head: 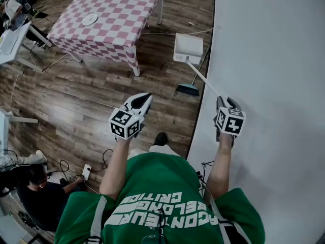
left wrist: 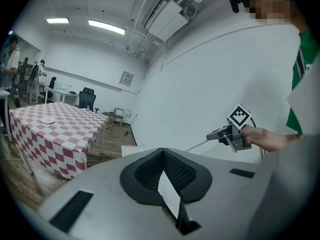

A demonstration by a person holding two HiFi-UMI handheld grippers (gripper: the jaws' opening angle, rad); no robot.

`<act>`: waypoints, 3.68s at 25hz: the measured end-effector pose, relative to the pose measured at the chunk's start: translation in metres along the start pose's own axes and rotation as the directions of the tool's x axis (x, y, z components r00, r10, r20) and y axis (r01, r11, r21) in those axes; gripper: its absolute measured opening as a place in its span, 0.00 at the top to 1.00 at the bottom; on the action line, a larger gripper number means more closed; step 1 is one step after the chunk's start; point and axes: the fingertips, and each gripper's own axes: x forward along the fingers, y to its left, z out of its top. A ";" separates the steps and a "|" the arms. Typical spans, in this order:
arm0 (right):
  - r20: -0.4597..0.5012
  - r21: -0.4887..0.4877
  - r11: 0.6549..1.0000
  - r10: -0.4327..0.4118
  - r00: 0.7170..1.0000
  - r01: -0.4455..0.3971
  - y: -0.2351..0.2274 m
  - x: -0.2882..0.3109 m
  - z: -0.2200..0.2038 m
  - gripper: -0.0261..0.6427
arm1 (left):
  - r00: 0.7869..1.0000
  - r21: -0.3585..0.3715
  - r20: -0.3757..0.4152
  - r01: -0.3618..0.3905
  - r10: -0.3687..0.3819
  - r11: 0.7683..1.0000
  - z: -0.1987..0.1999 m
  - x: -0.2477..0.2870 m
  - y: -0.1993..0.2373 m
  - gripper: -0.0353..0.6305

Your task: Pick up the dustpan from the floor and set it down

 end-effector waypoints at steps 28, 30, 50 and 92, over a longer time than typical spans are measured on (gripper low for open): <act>-0.083 -0.019 0.998 0.054 0.995 -0.056 -0.004 0.028 -0.026 0.79 | 0.997 -0.067 0.012 -0.081 0.082 0.994 -0.010 0.002 0.003 0.94; -0.086 -0.015 0.998 0.056 0.995 -0.057 -0.007 0.032 -0.025 0.79 | 0.997 -0.063 0.015 -0.070 0.071 0.996 -0.006 0.009 0.003 0.94; -0.173 0.016 1.000 0.025 0.985 -0.023 -0.043 0.173 0.045 0.79 | 0.999 -0.097 0.014 0.050 -0.049 0.994 0.052 0.189 0.100 0.94; -0.557 -0.033 0.988 0.110 0.823 -0.154 0.015 0.517 0.092 0.79 | 0.999 -0.201 -0.047 0.008 -0.017 0.980 0.094 0.337 0.301 0.94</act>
